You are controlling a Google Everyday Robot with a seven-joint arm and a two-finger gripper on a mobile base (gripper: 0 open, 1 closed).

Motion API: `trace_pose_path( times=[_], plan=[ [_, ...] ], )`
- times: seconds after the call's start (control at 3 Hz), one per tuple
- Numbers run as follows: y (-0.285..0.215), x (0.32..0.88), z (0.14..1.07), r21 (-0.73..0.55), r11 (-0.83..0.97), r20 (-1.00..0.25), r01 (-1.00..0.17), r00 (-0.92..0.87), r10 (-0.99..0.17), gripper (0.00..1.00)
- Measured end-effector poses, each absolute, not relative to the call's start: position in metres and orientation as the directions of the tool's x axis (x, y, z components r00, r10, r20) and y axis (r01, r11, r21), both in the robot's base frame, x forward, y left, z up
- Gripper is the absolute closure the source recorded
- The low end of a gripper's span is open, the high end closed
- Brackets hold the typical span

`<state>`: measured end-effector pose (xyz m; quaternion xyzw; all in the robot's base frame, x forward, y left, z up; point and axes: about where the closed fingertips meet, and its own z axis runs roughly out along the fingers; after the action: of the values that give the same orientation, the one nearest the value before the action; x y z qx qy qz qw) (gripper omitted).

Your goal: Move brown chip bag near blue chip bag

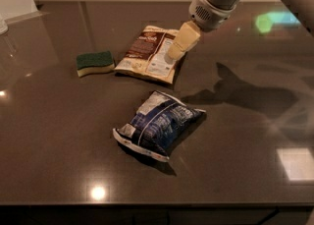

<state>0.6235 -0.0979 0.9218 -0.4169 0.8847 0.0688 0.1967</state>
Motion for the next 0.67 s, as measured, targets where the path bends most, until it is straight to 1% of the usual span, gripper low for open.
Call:
trace_pose_path(
  times=[0.67],
  plan=[
    [-0.062,0.635,0.884,0.022,0.735,-0.334,-0.678,-0.698,-0.634,0.00]
  ],
)
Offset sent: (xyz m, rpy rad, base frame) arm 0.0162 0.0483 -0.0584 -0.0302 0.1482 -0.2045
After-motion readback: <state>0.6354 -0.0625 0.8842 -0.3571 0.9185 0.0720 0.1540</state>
